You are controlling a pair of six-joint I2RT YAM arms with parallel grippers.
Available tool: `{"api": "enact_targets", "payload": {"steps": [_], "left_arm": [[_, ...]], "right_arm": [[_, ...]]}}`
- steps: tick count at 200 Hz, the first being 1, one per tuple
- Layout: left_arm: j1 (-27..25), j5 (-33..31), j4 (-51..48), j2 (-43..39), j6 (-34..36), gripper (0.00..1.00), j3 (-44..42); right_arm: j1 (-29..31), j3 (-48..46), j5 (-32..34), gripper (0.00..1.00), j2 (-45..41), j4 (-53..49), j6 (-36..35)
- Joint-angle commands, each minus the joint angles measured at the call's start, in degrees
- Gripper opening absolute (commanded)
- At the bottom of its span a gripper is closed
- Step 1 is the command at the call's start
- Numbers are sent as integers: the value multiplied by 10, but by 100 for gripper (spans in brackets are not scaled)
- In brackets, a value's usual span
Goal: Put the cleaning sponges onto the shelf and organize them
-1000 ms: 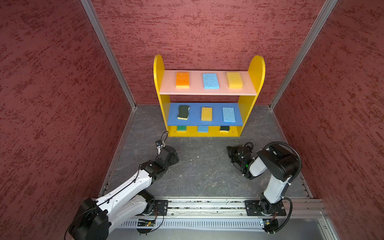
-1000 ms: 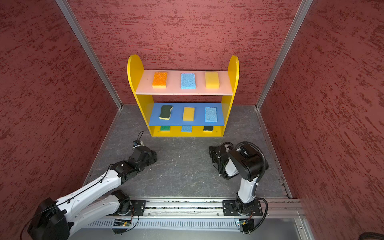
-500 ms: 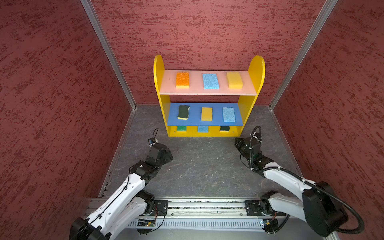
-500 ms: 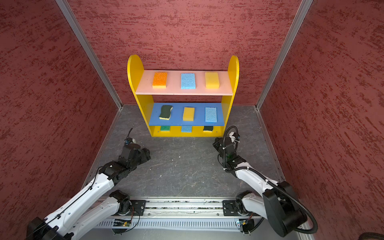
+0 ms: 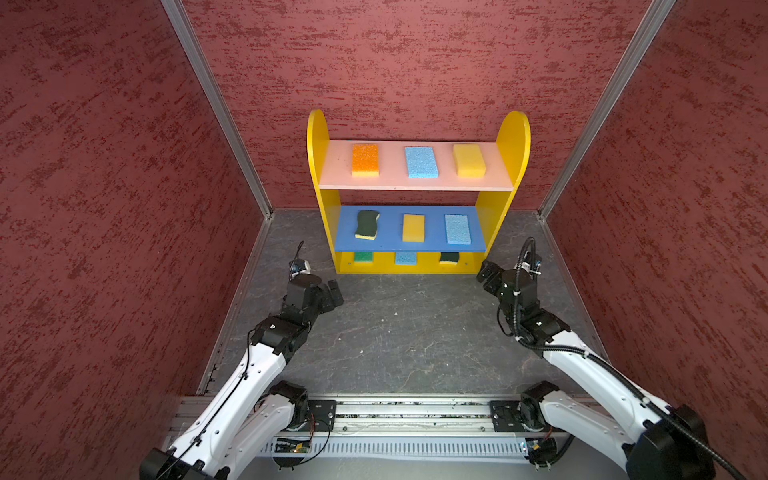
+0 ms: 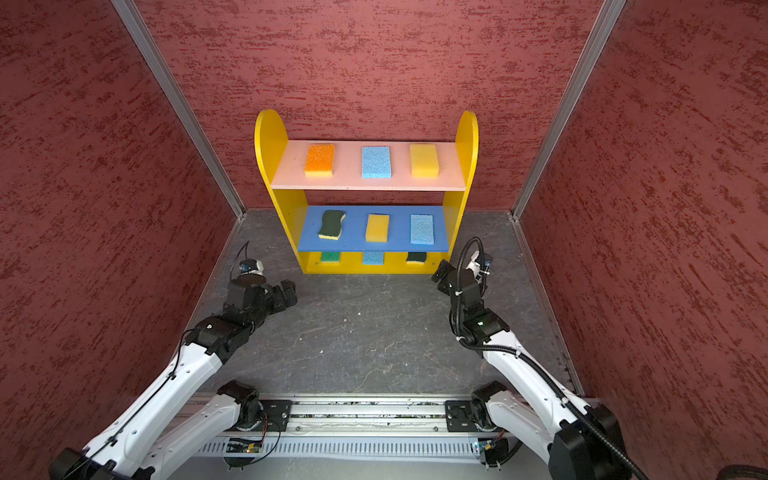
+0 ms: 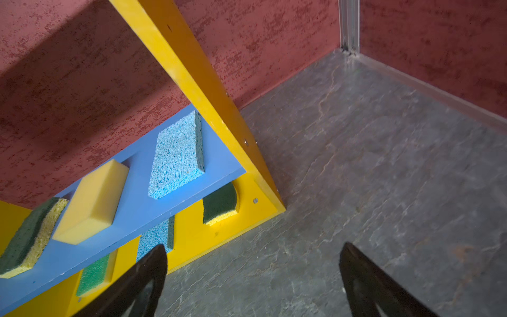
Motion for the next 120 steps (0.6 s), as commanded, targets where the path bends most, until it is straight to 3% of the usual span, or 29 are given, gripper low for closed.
{"api": "enact_targets", "payload": {"steps": [1, 52, 87, 120], "left_arm": [[26, -26, 46, 9, 21, 99, 5], [104, 10, 144, 56, 67, 99, -14], [120, -37, 232, 62, 105, 99, -63], [155, -29, 291, 79, 98, 99, -99]], "right_arm": [[-6, 2, 62, 99, -6, 24, -93], [-39, -35, 87, 99, -5, 122, -208], [-109, -84, 42, 99, -24, 200, -220], [-179, -121, -1, 99, 4, 265, -220]]}}
